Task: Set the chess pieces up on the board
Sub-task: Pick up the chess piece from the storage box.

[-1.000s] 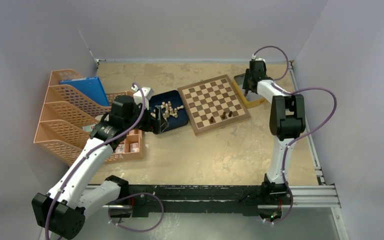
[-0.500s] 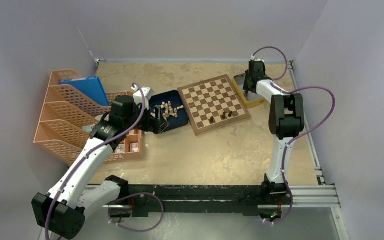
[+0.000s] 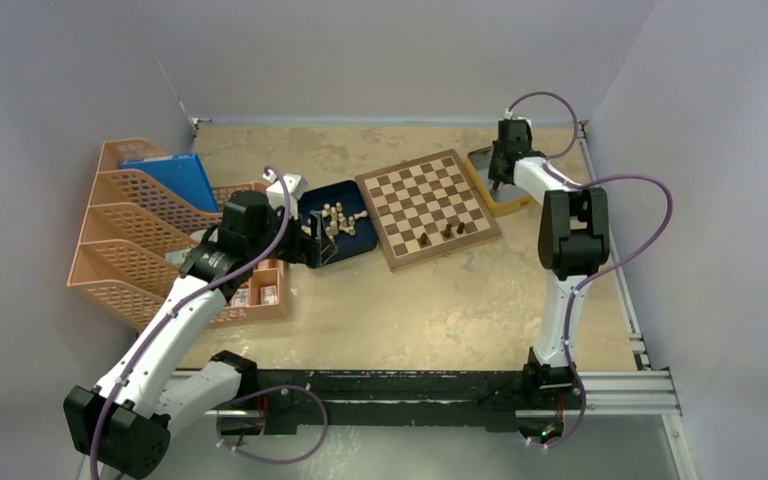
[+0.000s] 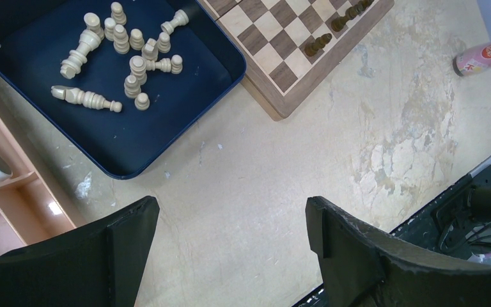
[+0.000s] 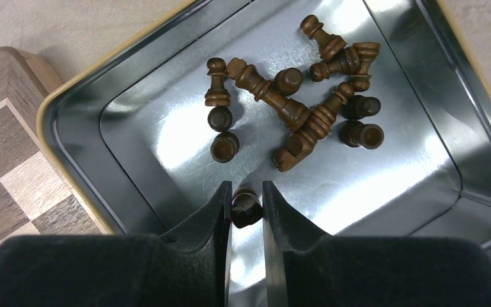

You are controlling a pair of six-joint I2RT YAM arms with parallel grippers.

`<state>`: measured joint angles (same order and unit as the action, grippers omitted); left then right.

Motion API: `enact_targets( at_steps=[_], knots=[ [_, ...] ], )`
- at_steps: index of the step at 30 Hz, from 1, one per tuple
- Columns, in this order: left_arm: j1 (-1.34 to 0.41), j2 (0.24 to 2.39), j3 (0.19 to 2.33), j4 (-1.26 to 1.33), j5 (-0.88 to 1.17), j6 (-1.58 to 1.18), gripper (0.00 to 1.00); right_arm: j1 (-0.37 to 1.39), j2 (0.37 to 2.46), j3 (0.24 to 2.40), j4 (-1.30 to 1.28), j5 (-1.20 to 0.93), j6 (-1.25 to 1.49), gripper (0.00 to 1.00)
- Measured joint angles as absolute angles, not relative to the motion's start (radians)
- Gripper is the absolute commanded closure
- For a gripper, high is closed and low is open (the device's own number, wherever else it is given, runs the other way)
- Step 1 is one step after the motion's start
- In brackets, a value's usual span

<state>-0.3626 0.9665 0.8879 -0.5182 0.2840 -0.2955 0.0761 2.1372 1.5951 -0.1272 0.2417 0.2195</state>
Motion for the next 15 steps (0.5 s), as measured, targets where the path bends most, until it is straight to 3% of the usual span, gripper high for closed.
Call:
enact_targets(
  at_steps=[15],
  knots=[
    [-0.363,0.96,0.888,-0.518,0.285,-0.295,0.15,0.175,1.951,1.604,-0.233,0.389,0.277,0.82]
  ],
)
